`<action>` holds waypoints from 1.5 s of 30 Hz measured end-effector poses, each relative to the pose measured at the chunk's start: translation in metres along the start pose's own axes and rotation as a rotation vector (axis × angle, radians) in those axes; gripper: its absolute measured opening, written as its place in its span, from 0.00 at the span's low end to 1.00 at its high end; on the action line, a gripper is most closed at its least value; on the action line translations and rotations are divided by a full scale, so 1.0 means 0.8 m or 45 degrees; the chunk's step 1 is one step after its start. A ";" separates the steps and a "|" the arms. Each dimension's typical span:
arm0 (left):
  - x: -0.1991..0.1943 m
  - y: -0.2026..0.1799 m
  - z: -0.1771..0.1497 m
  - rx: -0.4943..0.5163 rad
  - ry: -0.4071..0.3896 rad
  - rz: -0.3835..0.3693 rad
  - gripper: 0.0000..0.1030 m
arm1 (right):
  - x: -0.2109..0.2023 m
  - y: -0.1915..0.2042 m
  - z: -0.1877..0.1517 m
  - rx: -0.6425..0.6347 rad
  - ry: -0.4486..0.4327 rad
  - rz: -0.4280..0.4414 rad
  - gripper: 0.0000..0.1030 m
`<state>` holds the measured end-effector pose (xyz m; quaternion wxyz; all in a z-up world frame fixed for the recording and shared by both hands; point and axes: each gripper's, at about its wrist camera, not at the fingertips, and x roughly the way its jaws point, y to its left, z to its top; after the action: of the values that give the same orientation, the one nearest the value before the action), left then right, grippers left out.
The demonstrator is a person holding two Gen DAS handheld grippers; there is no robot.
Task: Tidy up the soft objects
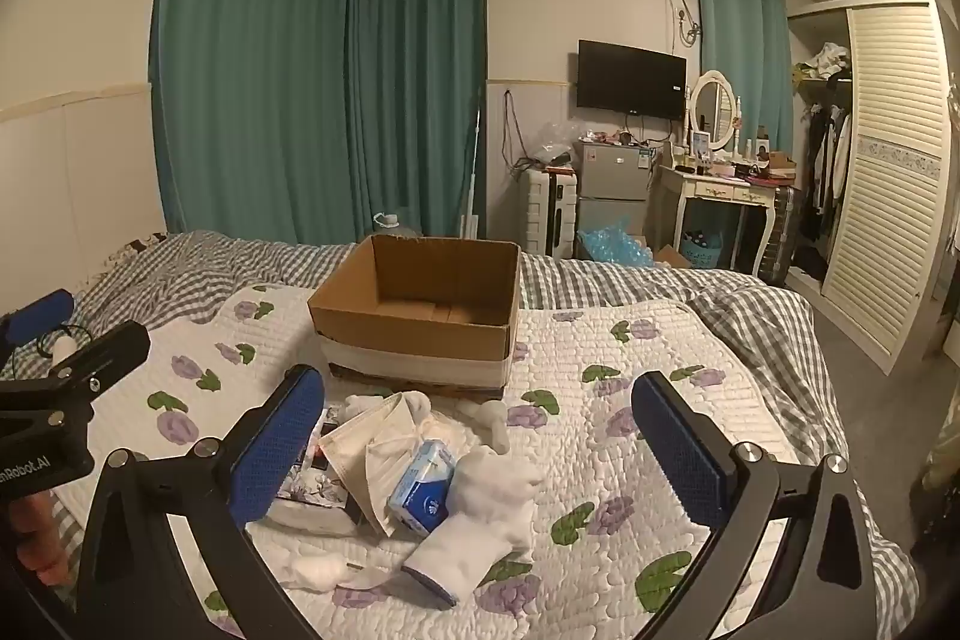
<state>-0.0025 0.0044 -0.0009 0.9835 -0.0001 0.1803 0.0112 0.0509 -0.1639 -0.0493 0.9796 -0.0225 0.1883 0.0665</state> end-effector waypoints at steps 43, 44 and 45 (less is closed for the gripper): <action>-0.004 -0.004 0.002 0.027 -0.014 0.016 1.00 | 0.009 -0.001 -0.006 -0.011 0.023 -0.005 1.00; -0.004 -0.004 0.002 0.026 -0.015 0.017 1.00 | 0.009 -0.001 -0.006 -0.011 0.023 -0.004 1.00; -0.004 -0.004 0.002 0.026 -0.014 0.018 1.00 | 0.009 -0.001 -0.006 -0.011 0.023 -0.003 1.00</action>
<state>-0.0044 0.0014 0.0019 0.9844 0.0112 0.1750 0.0164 0.0562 -0.1643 -0.0563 0.9778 -0.0275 0.1968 0.0659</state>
